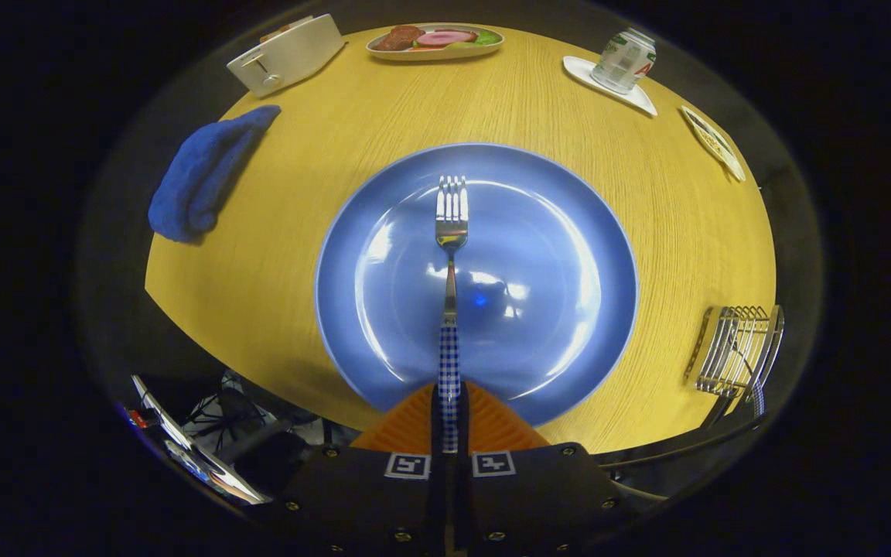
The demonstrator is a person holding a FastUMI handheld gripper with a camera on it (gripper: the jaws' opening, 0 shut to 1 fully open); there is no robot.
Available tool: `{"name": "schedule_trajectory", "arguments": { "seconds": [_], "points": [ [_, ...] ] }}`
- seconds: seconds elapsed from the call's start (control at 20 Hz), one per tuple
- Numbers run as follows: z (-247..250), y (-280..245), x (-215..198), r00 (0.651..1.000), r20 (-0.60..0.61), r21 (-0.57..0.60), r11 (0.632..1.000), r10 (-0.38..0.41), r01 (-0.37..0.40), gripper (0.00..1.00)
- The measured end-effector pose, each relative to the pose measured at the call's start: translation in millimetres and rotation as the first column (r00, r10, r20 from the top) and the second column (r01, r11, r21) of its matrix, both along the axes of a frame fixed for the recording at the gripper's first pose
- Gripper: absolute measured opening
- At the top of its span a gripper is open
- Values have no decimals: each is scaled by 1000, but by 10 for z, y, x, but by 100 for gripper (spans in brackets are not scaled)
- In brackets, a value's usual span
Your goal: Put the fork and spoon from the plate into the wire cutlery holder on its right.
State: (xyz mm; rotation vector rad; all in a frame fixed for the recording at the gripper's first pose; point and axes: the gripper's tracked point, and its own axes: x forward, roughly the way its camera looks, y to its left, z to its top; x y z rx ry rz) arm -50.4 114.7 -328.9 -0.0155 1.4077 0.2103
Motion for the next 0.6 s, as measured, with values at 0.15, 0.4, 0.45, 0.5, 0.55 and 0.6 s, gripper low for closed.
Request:
{"name": "schedule_trajectory", "arguments": {
  "seconds": [0.15,0.4,0.45,0.5,0.55,0.6],
  "points": [
    [195,-145,44,999,5,-14,999,45,-45,6],
    [520,-525,-69,993,-36,-41,992,115,-117,5],
    [559,-597,-124,991,-55,-44,991,124,-127,5],
    [598,-685,-168,989,-65,-50,989,135,-138,5],
    [644,-773,-223,987,-82,-51,988,139,-143,6],
    [689,-855,-284,985,-100,-48,988,140,-146,5]
  ]
}}
